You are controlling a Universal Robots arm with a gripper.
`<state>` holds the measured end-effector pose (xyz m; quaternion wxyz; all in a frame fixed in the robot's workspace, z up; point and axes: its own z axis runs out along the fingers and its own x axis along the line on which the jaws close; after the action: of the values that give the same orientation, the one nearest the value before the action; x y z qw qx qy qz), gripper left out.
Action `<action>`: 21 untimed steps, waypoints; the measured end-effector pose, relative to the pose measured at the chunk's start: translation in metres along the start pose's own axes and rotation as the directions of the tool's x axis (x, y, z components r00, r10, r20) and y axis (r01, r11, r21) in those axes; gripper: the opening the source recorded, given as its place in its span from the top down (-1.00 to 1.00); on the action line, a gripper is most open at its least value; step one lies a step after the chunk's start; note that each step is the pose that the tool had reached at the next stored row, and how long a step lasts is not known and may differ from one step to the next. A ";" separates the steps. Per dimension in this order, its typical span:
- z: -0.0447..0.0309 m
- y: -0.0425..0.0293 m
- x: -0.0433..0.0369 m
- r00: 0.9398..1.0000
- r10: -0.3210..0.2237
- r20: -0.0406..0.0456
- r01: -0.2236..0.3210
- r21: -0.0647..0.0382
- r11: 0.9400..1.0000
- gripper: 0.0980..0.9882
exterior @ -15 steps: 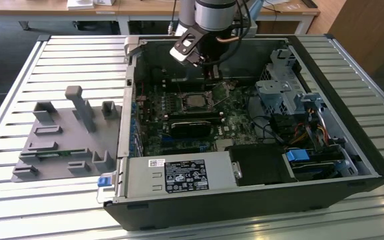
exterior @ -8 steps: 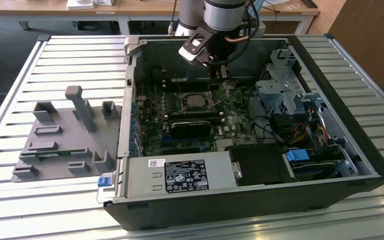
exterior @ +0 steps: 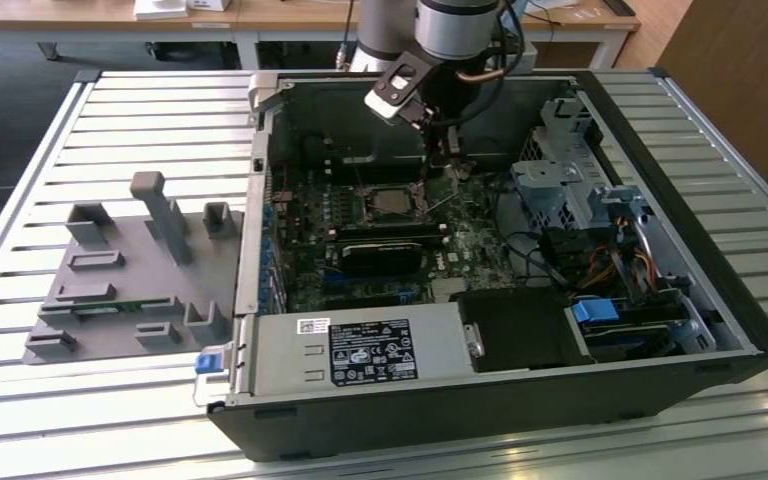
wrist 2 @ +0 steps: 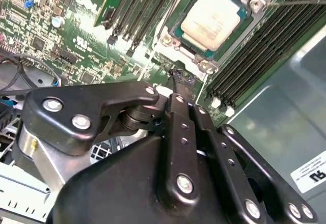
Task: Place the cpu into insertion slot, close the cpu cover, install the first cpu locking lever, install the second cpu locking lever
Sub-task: 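Close the cpu cover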
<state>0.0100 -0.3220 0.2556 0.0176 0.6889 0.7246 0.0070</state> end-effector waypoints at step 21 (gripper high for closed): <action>0.0030 0.0261 0.0063 1.000 0.028 0.002 -0.028 0.005 1.000 0.98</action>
<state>0.0358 -0.3144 0.2533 0.0164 0.6991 0.7148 0.0049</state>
